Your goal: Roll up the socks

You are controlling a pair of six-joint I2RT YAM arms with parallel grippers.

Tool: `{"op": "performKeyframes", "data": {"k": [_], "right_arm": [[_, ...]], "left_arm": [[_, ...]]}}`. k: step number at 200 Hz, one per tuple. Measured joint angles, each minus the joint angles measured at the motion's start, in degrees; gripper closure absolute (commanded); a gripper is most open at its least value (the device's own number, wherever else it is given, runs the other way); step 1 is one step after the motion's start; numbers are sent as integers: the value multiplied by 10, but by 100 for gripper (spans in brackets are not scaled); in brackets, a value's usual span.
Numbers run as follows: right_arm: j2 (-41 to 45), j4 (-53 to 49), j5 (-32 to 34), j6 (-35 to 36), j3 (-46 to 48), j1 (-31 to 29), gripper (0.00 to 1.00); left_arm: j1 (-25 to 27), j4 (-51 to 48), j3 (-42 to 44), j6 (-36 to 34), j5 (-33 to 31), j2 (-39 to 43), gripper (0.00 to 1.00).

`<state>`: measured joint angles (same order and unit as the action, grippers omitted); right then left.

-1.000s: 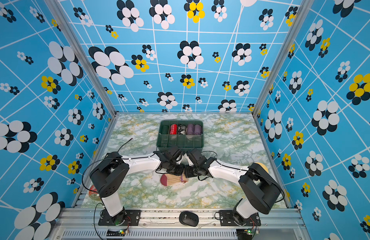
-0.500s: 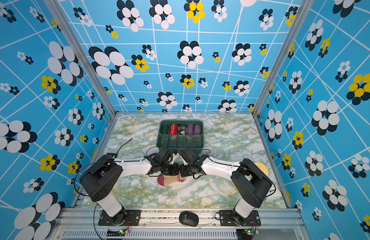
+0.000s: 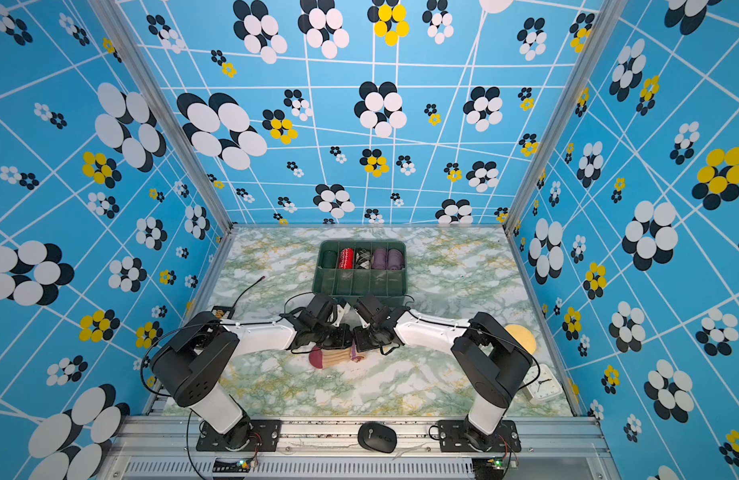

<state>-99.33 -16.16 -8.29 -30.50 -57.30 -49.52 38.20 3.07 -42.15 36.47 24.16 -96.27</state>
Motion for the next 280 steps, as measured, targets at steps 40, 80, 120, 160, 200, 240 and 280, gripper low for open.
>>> {"op": "performKeyframes", "data": {"k": [40, 80, 120, 160, 200, 240, 280], "right_arm": [[-14, -19, 8, 10, -22, -7, 94], [-32, -12, 5, 14, -40, -15, 94], [-47, -5, 3, 14, -56, -23, 94], [-55, -6, -1, 14, -65, -23, 94], [-65, -2, -4, 16, -76, -26, 94], [-71, 1, -8, 17, -82, -29, 94], [-77, 3, -8, 21, -88, -33, 94]], "left_arm": [[2, -17, -6, -16, -16, 0, 99], [9, -62, -9, -35, -80, 24, 100], [13, -98, -14, -46, -125, 36, 100], [16, -112, -19, -46, -156, 40, 96], [17, -107, -9, -45, -204, 50, 96], [12, -86, 6, -38, -212, 57, 96], [-3, -42, 34, -23, -196, 67, 87]]}}
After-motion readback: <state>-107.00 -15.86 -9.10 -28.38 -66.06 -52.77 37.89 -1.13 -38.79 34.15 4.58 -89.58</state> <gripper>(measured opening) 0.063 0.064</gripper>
